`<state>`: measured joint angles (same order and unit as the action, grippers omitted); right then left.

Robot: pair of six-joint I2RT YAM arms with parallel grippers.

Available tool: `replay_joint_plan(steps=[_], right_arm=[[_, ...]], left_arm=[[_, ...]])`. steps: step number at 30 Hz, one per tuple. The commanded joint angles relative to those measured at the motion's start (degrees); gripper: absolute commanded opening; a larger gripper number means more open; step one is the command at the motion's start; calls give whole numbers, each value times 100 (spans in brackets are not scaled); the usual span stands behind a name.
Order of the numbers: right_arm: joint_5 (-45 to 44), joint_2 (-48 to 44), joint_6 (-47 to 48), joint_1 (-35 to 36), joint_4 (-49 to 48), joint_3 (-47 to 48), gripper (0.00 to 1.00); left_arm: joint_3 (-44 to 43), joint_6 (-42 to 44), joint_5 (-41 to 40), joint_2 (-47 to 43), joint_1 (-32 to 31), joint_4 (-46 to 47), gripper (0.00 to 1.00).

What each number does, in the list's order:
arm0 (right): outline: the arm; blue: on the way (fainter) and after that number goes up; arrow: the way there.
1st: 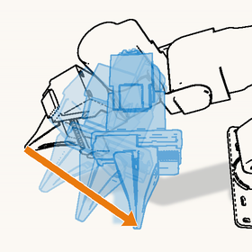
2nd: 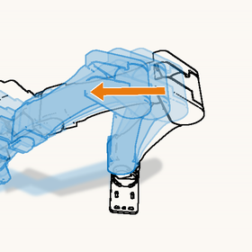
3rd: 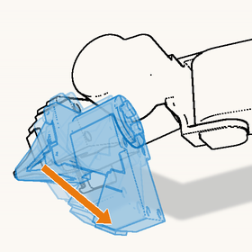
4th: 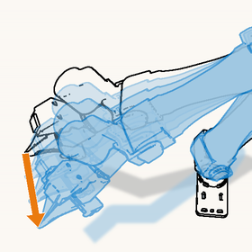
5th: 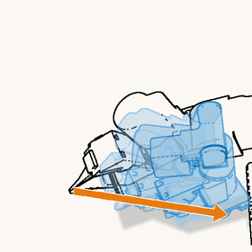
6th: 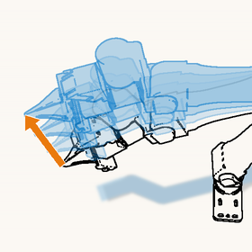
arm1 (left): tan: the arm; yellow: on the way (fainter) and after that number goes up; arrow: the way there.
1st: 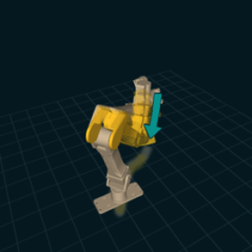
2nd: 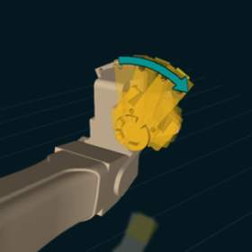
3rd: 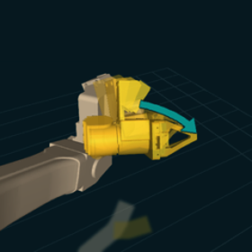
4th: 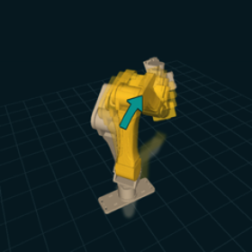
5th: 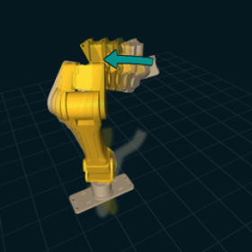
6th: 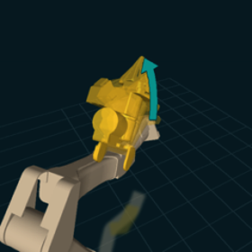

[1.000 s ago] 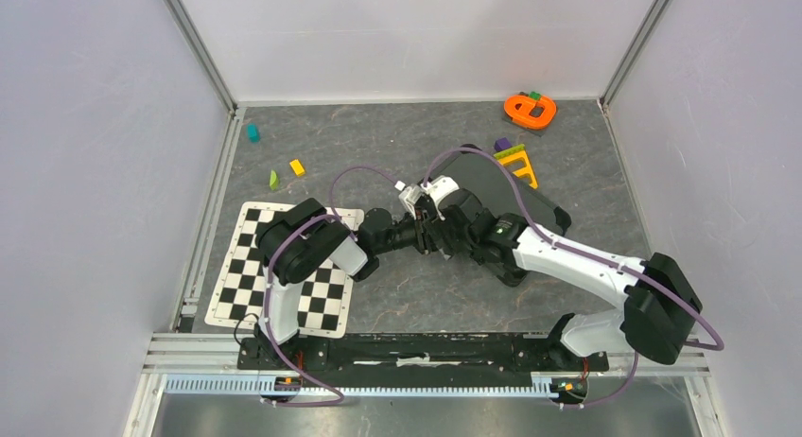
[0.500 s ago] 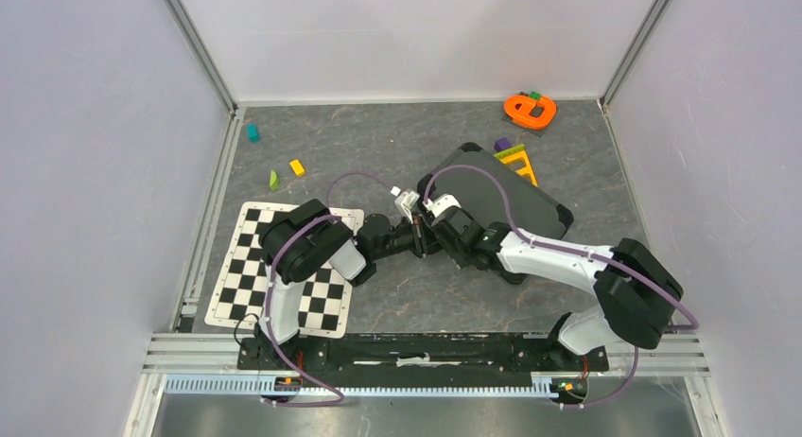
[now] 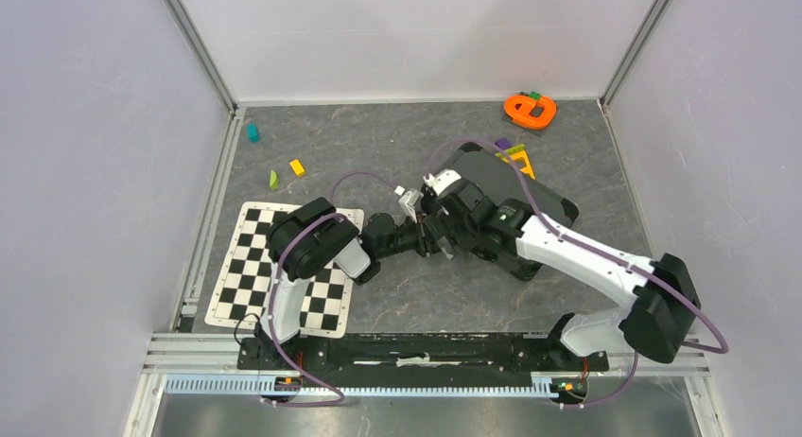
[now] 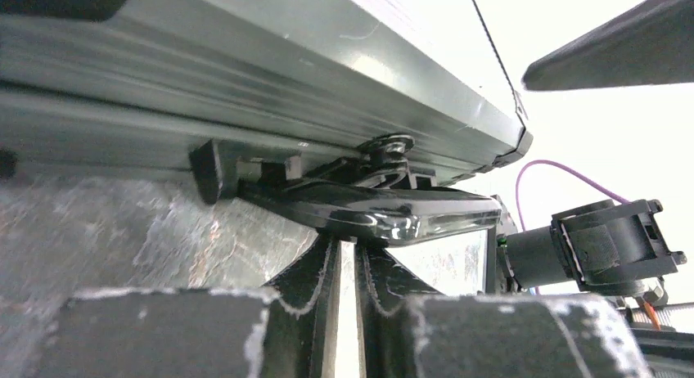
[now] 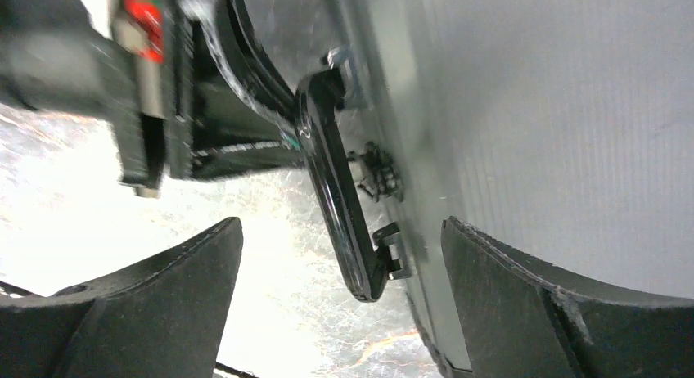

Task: Pack up texas hold em set

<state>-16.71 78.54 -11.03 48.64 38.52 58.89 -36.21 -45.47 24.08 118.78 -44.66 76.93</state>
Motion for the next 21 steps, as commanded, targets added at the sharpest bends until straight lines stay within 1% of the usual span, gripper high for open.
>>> replay_joint_plan(steps=[1, 3, 6, 10, 14, 15, 18, 19, 21], right_arm=[[-530, -334, 198, -29, 638, 742, 98], [-800, -397, 283, -29, 692, 708, 98], [-1153, -306, 359, -114, 540, 324, 98], [-548, -46, 376, -566, -75, -367, 98], [-424, 132, 377, -739, -316, -716, 98], [-467, 143, 370, -758, -335, -753, 97], [-675, 216, 306, -805, -354, -734, 84], [-717, 257, 304, -804, -358, -714, 81], [-501, 355, 328, -800, -432, -725, 83]], left_arm=[[-317, -123, -6, 139, -127, 370, 16], [-336, -130, -17, 126, -161, 380, 16], [-376, -104, -52, 98, -207, 293, 17], [-427, -87, -76, 122, -253, 225, 17], [-536, -25, -70, 105, -253, 63, 17], [-550, -17, -70, 101, -252, 31, 17], [-572, 38, -105, 70, -253, -67, 17], [-572, 47, -105, 68, -253, -78, 17], [-580, 47, -114, 67, -253, -101, 17]])
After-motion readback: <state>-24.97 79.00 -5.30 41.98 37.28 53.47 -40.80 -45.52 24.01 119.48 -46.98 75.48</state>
